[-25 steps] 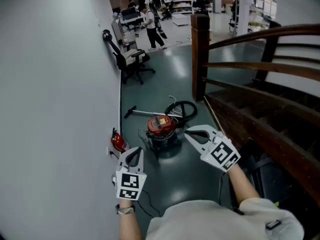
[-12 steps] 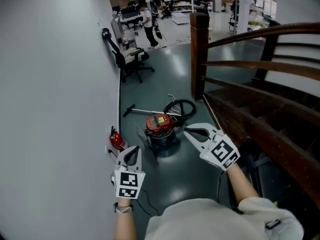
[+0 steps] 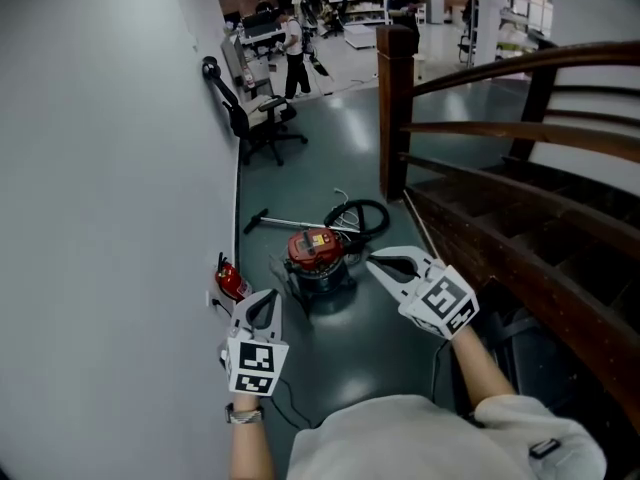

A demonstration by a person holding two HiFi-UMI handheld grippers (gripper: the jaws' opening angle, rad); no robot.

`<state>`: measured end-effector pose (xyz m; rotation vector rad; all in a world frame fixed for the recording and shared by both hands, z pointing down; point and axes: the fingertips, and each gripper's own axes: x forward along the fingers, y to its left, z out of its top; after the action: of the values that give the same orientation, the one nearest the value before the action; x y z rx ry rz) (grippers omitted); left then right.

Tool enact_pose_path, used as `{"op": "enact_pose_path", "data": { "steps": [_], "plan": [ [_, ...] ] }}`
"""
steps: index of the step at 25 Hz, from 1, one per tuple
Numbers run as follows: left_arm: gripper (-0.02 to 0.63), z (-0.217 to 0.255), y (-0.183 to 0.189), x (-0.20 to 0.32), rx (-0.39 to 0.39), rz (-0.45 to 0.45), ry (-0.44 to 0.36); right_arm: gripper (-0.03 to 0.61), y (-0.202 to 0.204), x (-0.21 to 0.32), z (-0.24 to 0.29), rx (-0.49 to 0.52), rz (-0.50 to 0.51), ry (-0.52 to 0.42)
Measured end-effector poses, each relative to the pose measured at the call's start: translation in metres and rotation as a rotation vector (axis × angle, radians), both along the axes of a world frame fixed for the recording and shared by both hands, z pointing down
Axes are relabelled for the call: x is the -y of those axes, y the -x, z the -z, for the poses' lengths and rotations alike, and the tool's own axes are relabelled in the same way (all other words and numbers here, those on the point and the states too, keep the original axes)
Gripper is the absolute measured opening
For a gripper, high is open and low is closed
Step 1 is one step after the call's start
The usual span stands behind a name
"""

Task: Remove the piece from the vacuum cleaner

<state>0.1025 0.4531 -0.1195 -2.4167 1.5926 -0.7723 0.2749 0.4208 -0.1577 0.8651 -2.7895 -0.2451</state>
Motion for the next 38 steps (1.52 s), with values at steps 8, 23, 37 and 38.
{"op": "enact_pose_path", "data": {
  "steps": [8, 23, 37, 38],
  "plan": [
    [0.0, -0.004, -0.015, -0.004, -0.012, 0.045, -0.002, 0.029, -0.025, 0.006, -0.003, 0.049, 0.004, 0.041],
    [0.0, -0.036, 0.009, 0.037, 0.034, 0.052, 0.041, 0.028, -0.002, 0.042, -0.018, 0.113, 0.054, 0.056],
    [0.0, -0.017, 0.075, 0.209, 0.041, 0.004, 0.002, 0.028, 0.064, 0.196, 0.02, 0.16, 0.001, -0.065],
    [0.0, -0.02, 0.077, 0.218, 0.038, -0.001, 0.009, 0.028, 0.067, 0.205, 0.022, 0.166, -0.006, -0.067]
  ]
}}
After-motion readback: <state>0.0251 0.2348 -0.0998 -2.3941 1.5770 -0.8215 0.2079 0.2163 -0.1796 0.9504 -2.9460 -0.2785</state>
